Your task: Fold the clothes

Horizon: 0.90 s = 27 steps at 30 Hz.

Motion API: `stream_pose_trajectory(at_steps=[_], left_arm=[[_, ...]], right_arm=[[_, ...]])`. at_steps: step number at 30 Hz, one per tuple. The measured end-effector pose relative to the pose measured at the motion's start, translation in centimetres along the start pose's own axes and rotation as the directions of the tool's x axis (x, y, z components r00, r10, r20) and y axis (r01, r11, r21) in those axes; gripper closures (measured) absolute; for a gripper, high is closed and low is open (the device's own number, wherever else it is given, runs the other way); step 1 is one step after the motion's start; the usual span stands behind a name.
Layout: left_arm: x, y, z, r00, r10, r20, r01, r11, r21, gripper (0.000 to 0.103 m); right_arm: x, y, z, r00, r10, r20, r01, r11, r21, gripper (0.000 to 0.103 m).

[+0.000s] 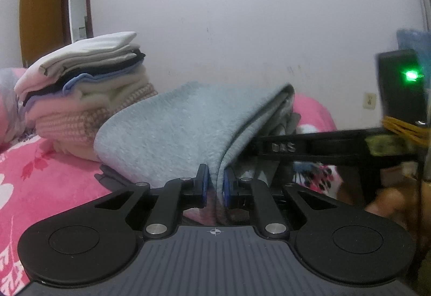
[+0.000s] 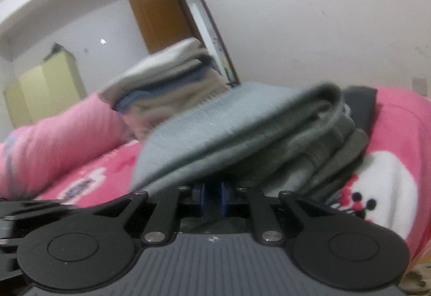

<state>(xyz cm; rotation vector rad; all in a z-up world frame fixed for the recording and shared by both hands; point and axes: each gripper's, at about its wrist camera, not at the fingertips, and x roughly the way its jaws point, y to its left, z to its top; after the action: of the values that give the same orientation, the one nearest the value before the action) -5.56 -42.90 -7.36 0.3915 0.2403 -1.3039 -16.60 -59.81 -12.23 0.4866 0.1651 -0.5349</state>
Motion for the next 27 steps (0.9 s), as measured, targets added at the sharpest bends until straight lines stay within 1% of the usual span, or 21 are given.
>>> stream_pose_trajectory(at_steps=[2,5,6,7,8,10,15,18,20,23,24,27], left_arm=[[0.0,0.0,0.0,1.000,0.002,-0.002,-0.002,1.000,0.011,0.093],[0.0,0.2,-0.1,1.000,-0.001,-0.008,0.001,1.000,0.010,0.093],[0.1,0.2,-0.1,1.000,-0.002,-0.010,0.002,1.000,0.012,0.093],[0.2,0.2,-0.1,1.000,-0.002,-0.011,0.002,1.000,0.014,0.093],[0.2,0.1,-0.1,1.000,-0.002,-0.013,0.002,1.000,0.017,0.093],[0.3,0.0,-0.1,1.000,0.005,-0.017,-0.004,1.000,0.027,0.093],[0.4,0.1,0.0,1.000,0.004,-0.024,-0.003,1.000,0.024,0.093],[0.4,-0.1,-0.1,1.000,0.005,-0.025,-0.003,0.999,0.051,0.093],[0.4,-0.1,-0.1,1.000,0.004,-0.025,-0.003,0.998,0.055,0.093],[0.4,-0.1,0.0,1.000,0.005,-0.022,-0.004,0.999,0.050,0.093],[0.3,-0.1,0.0,1.000,0.006,-0.021,-0.005,0.999,0.049,0.092],[0.1,-0.1,0.3,1.000,0.013,-0.012,-0.013,0.999,0.044,0.093]], right_arm=[[-0.4,-0.2,0.5,1.000,-0.017,0.027,0.016,1.000,0.010,0.093],[-1.4,-1.2,1.3,0.991,-0.100,0.095,0.101,0.995,-0.012,0.094],[-1.0,-2.0,1.4,0.990,-0.104,0.093,0.106,0.994,-0.013,0.094],[-0.5,-2.9,1.3,0.991,-0.103,0.085,0.105,0.994,-0.012,0.103],[0.1,-3.8,1.3,0.992,-0.102,0.076,0.104,0.995,-0.011,0.103],[0.4,-4.6,1.3,0.995,-0.074,0.072,0.073,0.997,0.017,0.103],[-2.9,-3.5,1.9,0.981,-0.116,0.155,0.112,0.993,0.029,0.103],[-3.6,-2.3,1.6,0.994,-0.034,0.105,0.035,0.999,-0.011,0.103],[-4.0,-1.5,1.4,0.998,0.025,0.065,-0.022,0.999,-0.037,0.103],[-4.5,-0.3,1.1,0.994,0.111,0.001,-0.110,0.991,-0.072,0.103],[-4.1,0.6,0.7,0.988,0.145,-0.044,-0.149,0.984,-0.099,0.103],[-2.0,2.5,-0.5,0.985,0.139,-0.102,-0.152,0.979,-0.137,0.103]])
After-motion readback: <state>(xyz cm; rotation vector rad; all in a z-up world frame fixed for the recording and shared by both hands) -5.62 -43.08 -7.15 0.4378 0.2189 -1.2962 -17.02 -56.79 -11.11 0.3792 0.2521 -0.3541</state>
